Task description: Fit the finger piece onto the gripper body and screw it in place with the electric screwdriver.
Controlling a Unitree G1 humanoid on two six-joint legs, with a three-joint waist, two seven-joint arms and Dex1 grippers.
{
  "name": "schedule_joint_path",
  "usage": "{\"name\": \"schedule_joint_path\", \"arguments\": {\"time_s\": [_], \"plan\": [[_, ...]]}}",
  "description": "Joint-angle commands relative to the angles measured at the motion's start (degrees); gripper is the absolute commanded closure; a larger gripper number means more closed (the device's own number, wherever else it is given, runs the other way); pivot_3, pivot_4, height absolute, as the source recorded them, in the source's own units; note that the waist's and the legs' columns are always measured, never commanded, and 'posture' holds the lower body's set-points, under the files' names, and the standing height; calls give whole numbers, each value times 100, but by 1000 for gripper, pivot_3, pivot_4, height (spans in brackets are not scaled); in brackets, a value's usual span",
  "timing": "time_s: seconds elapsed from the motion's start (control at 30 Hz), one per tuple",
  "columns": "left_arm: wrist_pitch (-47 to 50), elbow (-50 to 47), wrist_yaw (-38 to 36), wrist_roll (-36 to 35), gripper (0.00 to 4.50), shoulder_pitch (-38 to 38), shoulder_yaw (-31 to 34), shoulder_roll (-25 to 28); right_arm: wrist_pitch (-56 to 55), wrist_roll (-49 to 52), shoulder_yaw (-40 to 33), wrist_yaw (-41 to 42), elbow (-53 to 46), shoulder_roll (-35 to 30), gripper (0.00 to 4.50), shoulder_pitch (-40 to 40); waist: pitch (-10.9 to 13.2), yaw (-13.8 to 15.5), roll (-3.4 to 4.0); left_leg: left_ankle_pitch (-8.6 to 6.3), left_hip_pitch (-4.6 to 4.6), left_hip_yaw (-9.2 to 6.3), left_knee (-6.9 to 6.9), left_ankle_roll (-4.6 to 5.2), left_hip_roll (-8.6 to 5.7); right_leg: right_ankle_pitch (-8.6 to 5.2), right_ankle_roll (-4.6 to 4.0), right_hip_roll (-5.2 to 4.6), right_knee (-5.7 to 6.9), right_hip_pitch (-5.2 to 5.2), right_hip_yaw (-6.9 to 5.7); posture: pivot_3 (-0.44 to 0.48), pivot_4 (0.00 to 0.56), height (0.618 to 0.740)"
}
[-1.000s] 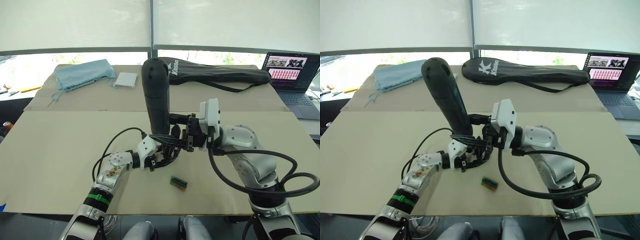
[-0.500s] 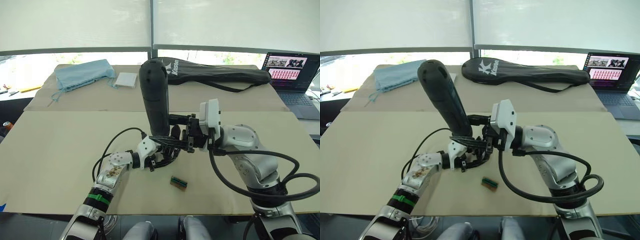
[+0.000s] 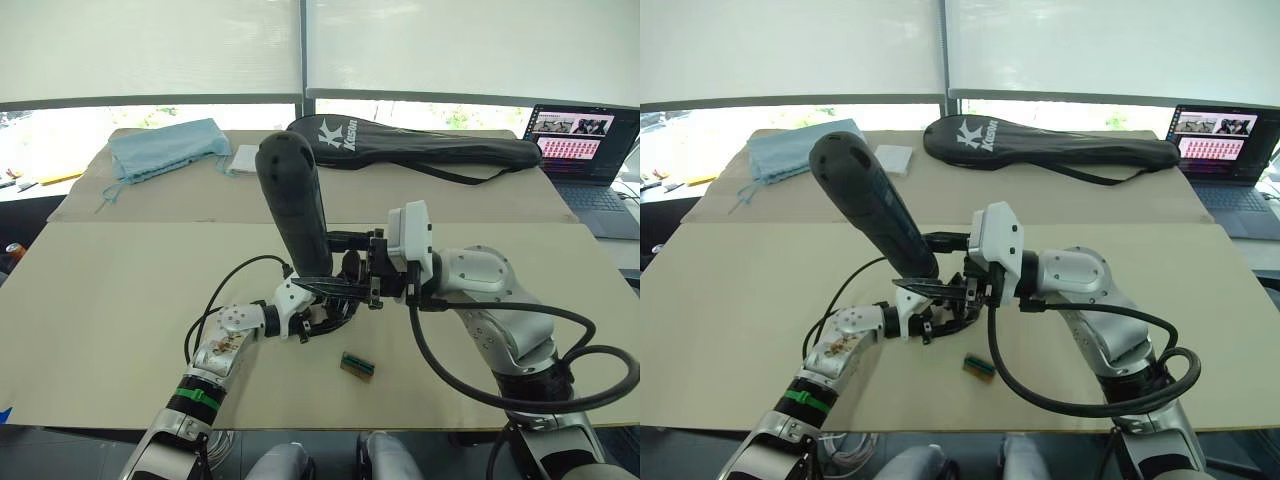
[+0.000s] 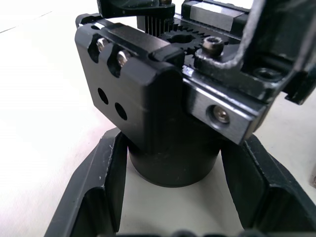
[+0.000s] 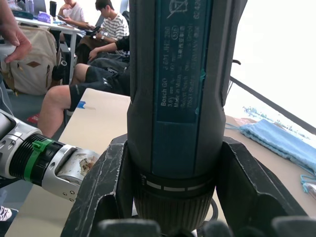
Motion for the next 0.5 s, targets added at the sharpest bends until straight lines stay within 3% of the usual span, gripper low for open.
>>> {"name": "schedule_joint_path", "arguments": {"time_s": [0.03, 0.5], "plan": [[202, 106, -91, 79, 2234, 201, -237, 6, -76, 101, -104, 20, -332, -8, 2594, -228, 0, 1, 0, 0, 0, 0, 0, 0, 0, 0, 0, 0, 0, 0, 0, 0, 150, 740], [192, 150, -104, 86, 2234, 175, -256, -16, -127, 45, -113, 83, -313, -141, 2594, -188, 0, 1, 0, 0, 0, 0, 0, 0, 0, 0, 0, 0, -1, 0, 1, 0, 150, 740]]}}
